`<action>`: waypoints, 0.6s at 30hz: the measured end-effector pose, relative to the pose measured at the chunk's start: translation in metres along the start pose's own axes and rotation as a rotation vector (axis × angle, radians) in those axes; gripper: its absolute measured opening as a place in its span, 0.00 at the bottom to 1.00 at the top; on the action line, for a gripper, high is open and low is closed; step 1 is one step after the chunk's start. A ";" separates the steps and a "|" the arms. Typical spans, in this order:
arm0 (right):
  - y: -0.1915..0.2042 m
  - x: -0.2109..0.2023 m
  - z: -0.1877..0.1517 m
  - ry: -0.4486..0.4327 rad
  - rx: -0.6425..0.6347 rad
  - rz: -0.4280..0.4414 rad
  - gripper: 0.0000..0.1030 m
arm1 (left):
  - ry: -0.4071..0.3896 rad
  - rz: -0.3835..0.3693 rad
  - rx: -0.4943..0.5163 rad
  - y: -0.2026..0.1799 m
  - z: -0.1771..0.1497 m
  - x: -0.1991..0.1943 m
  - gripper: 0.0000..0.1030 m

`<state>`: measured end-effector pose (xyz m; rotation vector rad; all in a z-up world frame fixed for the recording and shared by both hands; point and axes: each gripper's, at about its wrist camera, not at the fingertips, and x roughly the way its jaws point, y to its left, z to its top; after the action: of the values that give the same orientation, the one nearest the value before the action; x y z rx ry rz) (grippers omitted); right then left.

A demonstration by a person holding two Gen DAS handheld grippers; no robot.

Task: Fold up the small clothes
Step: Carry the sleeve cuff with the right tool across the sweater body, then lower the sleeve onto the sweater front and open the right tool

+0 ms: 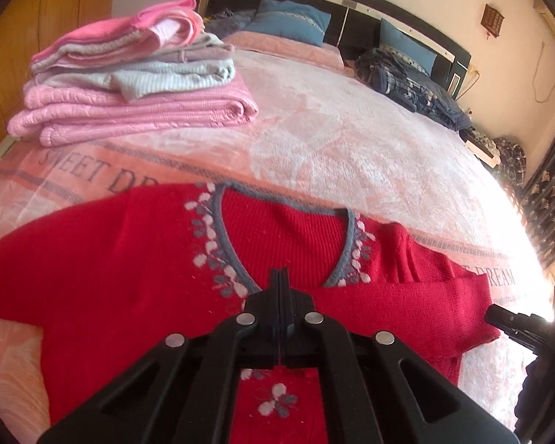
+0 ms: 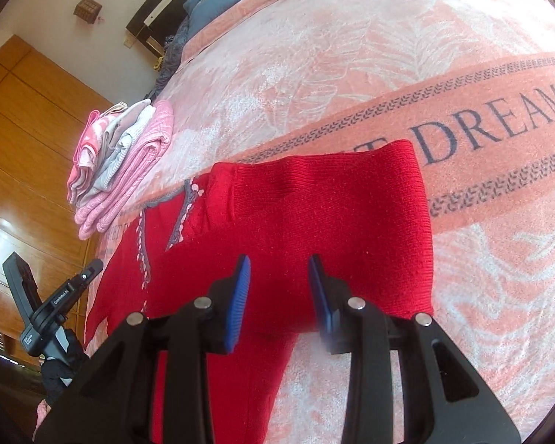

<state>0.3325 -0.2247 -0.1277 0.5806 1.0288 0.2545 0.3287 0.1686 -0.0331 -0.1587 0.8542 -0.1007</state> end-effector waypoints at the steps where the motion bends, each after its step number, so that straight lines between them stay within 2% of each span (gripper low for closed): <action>1: 0.003 0.003 0.000 0.008 -0.007 0.003 0.33 | -0.014 0.017 -0.005 0.010 0.005 -0.004 0.00; 3: 0.010 0.008 0.001 0.015 -0.028 -0.017 0.34 | -0.025 0.044 -0.027 0.032 0.010 -0.004 0.00; 5: 0.015 0.014 0.001 0.017 -0.023 -0.014 0.36 | 0.040 -0.002 -0.067 0.049 0.009 0.007 0.02; 7: 0.019 0.019 0.000 0.022 -0.018 -0.004 0.36 | 0.117 -0.038 -0.100 0.057 -0.004 0.020 0.08; 8: 0.022 0.022 0.000 0.026 -0.025 -0.010 0.36 | 0.151 -0.055 -0.099 0.056 -0.010 0.027 0.10; 10: 0.027 0.027 -0.001 0.033 -0.041 -0.022 0.36 | 0.210 -0.094 -0.088 0.048 -0.023 0.039 0.25; 12: 0.030 0.031 -0.004 0.040 -0.048 -0.021 0.36 | 0.254 -0.148 -0.094 0.035 -0.033 0.048 0.33; 15: 0.029 0.034 -0.008 0.052 -0.056 -0.018 0.36 | 0.305 -0.194 -0.087 0.015 -0.041 0.060 0.38; 16: 0.029 0.034 -0.009 0.055 -0.059 -0.019 0.36 | 0.313 -0.197 -0.086 0.010 -0.044 0.063 0.42; 18: 0.025 0.032 -0.012 0.059 -0.057 -0.019 0.37 | 0.312 -0.180 -0.083 0.002 -0.046 0.066 0.45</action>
<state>0.3401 -0.1853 -0.1414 0.5140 1.0806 0.2845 0.3369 0.1562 -0.1121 -0.3031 1.1549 -0.2643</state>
